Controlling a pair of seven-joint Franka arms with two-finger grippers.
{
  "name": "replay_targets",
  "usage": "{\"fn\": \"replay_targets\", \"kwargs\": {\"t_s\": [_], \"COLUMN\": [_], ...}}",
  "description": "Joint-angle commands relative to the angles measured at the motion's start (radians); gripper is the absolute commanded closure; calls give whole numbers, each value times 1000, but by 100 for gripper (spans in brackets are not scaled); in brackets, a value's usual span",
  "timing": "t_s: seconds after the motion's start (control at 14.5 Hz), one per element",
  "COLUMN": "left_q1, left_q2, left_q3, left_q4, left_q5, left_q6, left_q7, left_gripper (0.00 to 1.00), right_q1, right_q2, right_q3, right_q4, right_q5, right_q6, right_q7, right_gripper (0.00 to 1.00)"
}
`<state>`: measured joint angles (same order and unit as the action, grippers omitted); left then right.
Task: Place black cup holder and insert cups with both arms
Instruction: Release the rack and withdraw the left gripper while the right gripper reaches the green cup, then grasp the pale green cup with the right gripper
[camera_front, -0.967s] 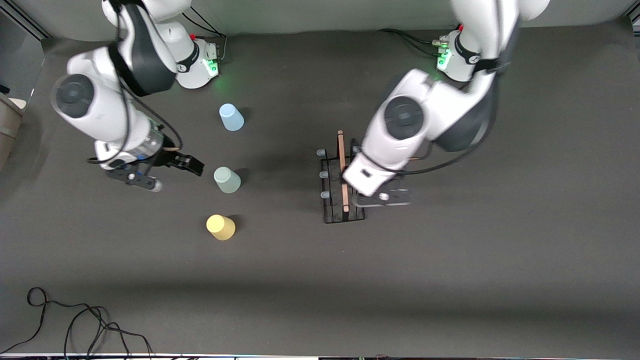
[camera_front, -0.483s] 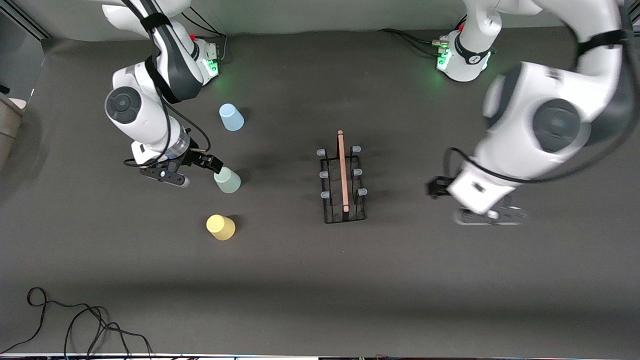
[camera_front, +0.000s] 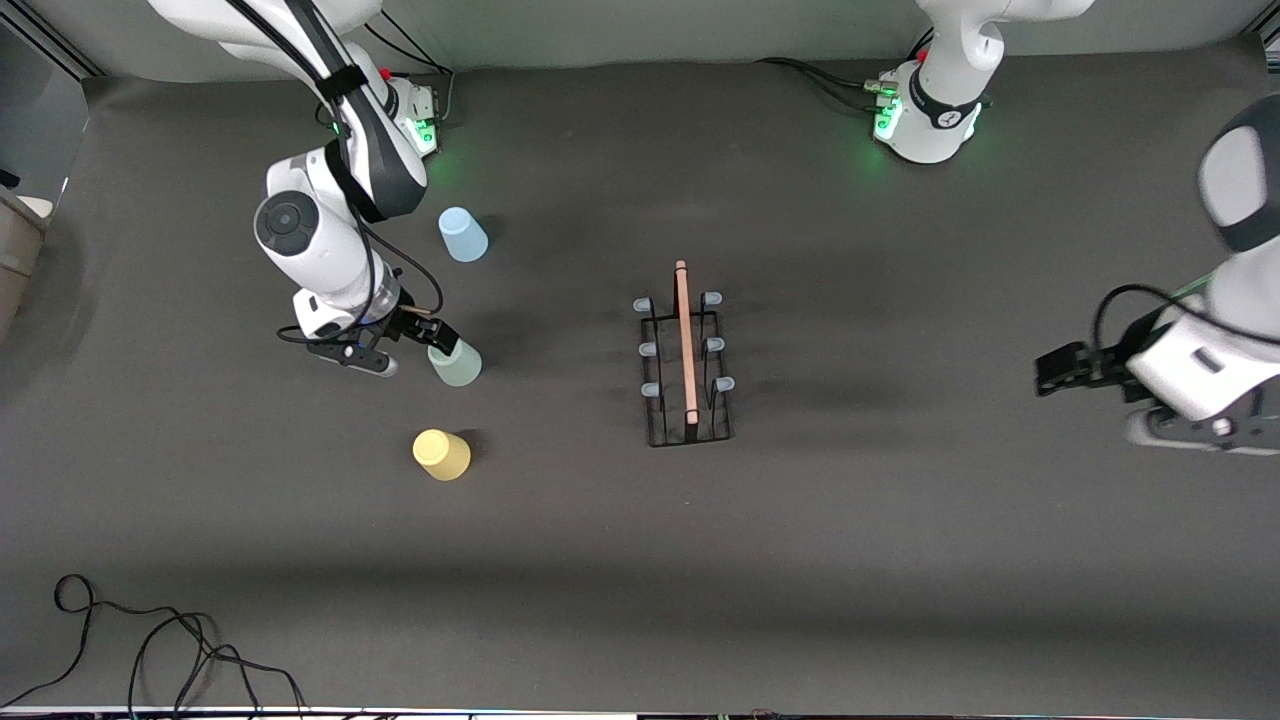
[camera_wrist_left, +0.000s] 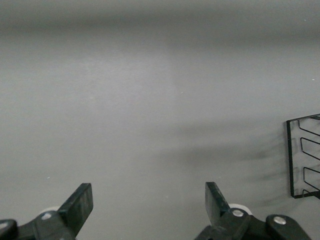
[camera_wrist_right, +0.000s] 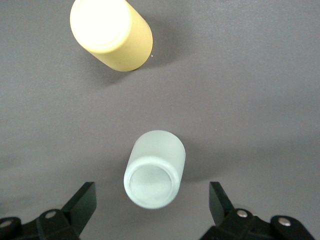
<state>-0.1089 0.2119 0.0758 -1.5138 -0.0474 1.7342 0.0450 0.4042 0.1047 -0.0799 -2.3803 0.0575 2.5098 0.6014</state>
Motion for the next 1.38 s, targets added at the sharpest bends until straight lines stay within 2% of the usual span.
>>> {"fn": "replay_targets", "kwargs": {"t_s": [0.0,0.14,0.35,0.62,0.69,0.76,0.83,0.9,0.97,1.17,1.31], "left_q1": [9,8,9,31,44,49,52,58,60,58,58], "left_q2": [-58,-94,-158,-172,-177,-177,-175,-170,-167,-164,-163], "left_q3": [-7,-8,-8,1,1,1,2,1,1,1,1], "left_q4": [-65,-91,-178,-174,-175,-174,-166,-157,-157,-157,-154], "left_q5": [24,84,92,98,97,87,81,78,78,78,78], "left_q6": [4,2,19,5,2,2,2,-4,-11,-13,-12], "left_q7": [12,13,25,107,124,124,124,125,125,124,124], "left_gripper": [0,0,0,0,0,0,0,0,0,0,0], "right_q1": [24,42,44,47,48,51,54,54,53,53,54], "right_q2": [59,99,135,162,165,164,164,158,152,113,78], "right_q3": [-5,-6,-5,-5,-5,-5,-5,-5,-5,-5,-5], "right_q4": [0,-19,-26,-26,-26,-26,-26,-25,-25,-19,10], "right_q5": [-15,-8,-7,-7,-7,-7,-7,-7,-7,-4,-2], "right_q6": [87,162,205,207,211,215,215,215,208,195,126], "right_q7": [32,32,32,31,31,32,32,32,32,37,84], "right_gripper": [0,0,0,1,21,53,74,90,100,100,100]}}
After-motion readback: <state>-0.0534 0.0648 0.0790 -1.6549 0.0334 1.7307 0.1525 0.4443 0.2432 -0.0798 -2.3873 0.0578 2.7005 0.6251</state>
